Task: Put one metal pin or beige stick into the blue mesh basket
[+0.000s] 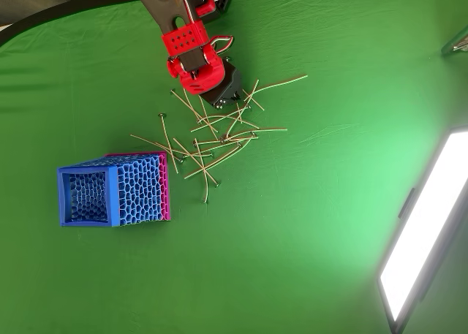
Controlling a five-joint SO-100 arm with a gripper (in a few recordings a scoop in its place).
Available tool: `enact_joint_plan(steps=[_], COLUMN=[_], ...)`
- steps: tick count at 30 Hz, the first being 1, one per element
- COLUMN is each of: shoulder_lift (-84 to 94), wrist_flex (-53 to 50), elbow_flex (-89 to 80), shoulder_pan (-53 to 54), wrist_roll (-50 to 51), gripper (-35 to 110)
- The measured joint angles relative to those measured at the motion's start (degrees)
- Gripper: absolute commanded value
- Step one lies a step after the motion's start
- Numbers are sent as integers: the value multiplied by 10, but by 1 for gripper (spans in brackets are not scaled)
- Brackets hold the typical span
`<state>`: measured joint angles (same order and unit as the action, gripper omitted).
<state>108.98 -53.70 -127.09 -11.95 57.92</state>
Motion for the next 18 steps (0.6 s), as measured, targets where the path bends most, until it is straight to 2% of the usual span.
enact_joint_plan(steps=[9,18], shoulder_lift=[-3,-3], wrist_flex=[11,45], elbow_flex=[0,-14], shoulder_pan=[-17,-29], wrist_roll=[-4,-8], gripper=[15,14])
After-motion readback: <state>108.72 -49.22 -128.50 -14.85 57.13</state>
